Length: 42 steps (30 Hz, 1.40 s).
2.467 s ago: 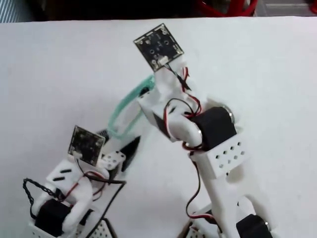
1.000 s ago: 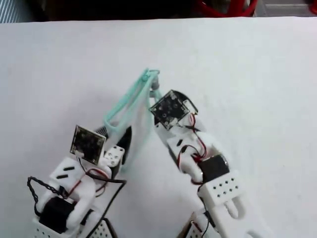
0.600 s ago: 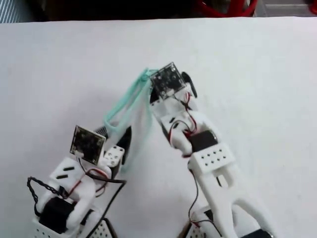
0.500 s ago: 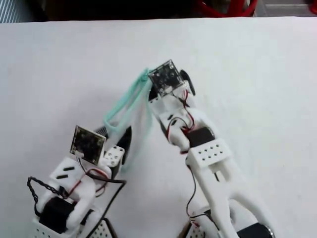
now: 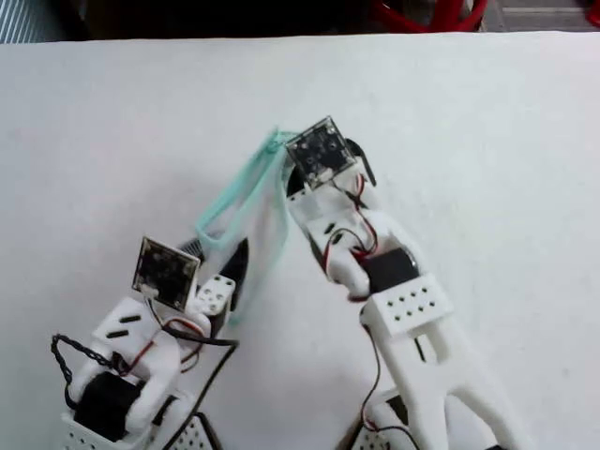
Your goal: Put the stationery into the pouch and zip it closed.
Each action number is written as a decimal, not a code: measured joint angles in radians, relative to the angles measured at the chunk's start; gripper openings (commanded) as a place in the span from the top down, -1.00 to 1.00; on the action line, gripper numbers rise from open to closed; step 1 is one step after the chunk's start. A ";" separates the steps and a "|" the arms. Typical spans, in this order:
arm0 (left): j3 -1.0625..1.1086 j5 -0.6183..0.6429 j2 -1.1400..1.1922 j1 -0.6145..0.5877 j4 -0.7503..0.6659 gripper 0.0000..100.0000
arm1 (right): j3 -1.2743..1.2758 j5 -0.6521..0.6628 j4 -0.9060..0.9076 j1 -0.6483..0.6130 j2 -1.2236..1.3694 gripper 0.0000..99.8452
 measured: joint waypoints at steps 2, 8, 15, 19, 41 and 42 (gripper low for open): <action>0.000 0.000 0.000 0.000 0.000 0.86 | 0.026 -0.002 0.002 -0.014 -0.046 0.44; 0.000 0.000 0.000 -0.002 0.000 0.86 | 0.069 -0.002 -0.087 -0.066 -0.078 0.44; 0.000 0.002 0.005 -0.005 0.000 0.86 | 0.021 -0.002 -0.195 -0.072 0.092 0.44; 0.000 0.003 0.011 -0.012 -0.006 0.86 | -0.037 0.000 -0.206 -0.069 0.178 0.44; 0.008 0.000 0.000 -0.008 -0.015 0.86 | -0.086 -0.002 -0.325 0.052 0.430 0.44; 0.008 0.000 0.000 -0.008 -0.015 0.86 | -0.086 -0.002 -0.325 0.052 0.427 0.44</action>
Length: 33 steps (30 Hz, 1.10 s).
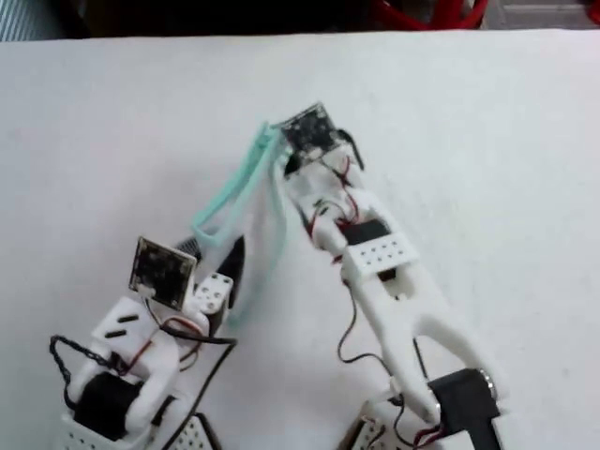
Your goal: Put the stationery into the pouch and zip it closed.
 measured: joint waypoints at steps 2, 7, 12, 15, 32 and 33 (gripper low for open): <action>0.000 -0.002 0.000 0.000 0.000 0.86 | -0.002 0.000 0.000 -0.017 -0.002 0.44; 0.000 0.000 0.000 -0.002 0.000 0.86 | -0.002 0.000 0.032 -0.041 -0.009 0.44; 0.000 -0.002 0.000 -0.002 0.000 0.86 | 0.006 -0.038 0.183 -0.046 -0.132 0.44; 0.000 0.000 0.000 -0.002 0.000 0.86 | 0.043 -0.078 0.206 -0.044 -0.215 0.44; 0.000 0.000 0.000 0.000 0.000 0.86 | 0.100 -0.091 0.255 -0.107 -0.270 0.44; 0.000 0.000 0.000 0.000 0.000 0.86 | 0.100 -0.091 0.247 -0.107 -0.270 0.44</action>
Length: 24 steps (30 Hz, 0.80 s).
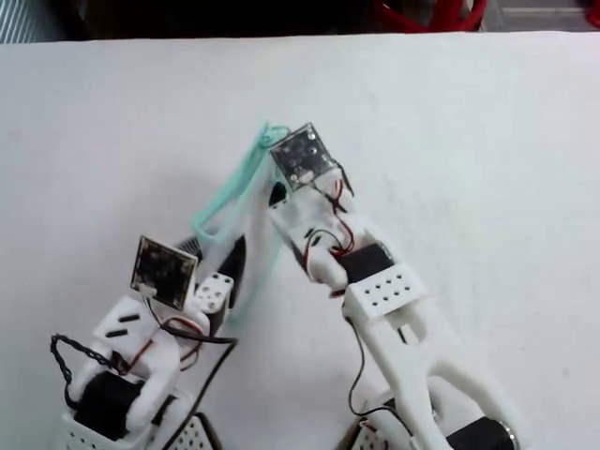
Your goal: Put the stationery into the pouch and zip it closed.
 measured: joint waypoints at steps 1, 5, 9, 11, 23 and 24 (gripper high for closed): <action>0.000 0.000 0.000 0.000 0.000 0.86 | 0.000 0.000 -0.015 0.000 0.005 0.44; 0.000 0.002 0.000 -0.002 0.000 0.86 | 0.000 0.000 -0.104 0.003 0.095 0.44; 0.000 0.002 0.000 -0.002 0.000 0.86 | -0.006 -0.002 -0.161 0.014 0.193 0.44; 0.000 0.002 0.002 -0.002 0.000 0.86 | -0.025 -0.002 -0.169 0.015 0.235 0.44; 0.000 0.002 0.003 -0.003 0.000 0.86 | -0.164 0.000 -0.187 0.075 0.354 0.92; 0.000 0.000 0.000 -0.002 0.000 0.86 | -0.173 0.000 -0.199 0.101 0.354 0.96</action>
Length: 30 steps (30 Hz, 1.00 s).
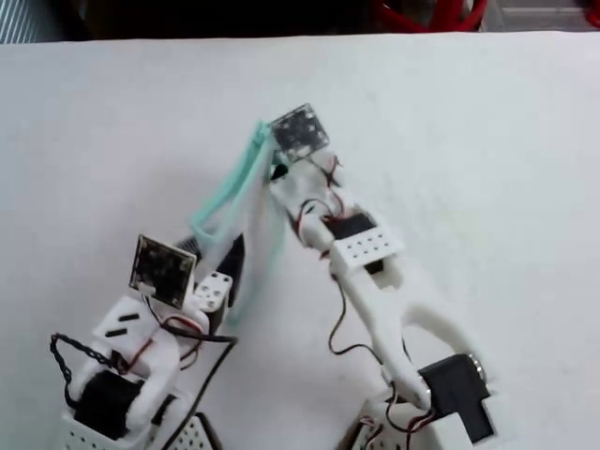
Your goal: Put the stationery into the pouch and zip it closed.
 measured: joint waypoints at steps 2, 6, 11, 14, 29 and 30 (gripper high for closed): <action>0.000 -0.002 0.000 0.002 0.000 0.86 | -0.011 0.000 -0.005 0.063 -0.025 0.95; 0.015 0.000 -0.003 0.002 -0.006 0.86 | -0.011 -0.002 0.054 0.110 -0.166 0.96; 0.040 0.002 -0.003 0.000 -0.048 0.86 | -0.014 -0.002 0.161 0.078 -0.456 0.96; 0.041 0.000 -0.003 0.000 -0.049 0.86 | -0.058 -0.002 0.230 0.026 -0.615 0.96; 0.043 -0.003 -0.003 0.008 -0.075 0.86 | -0.681 0.003 0.809 -0.094 -0.646 0.96; 0.049 -0.003 -0.003 0.008 -0.084 0.86 | -0.717 0.003 0.844 -0.117 -0.628 0.96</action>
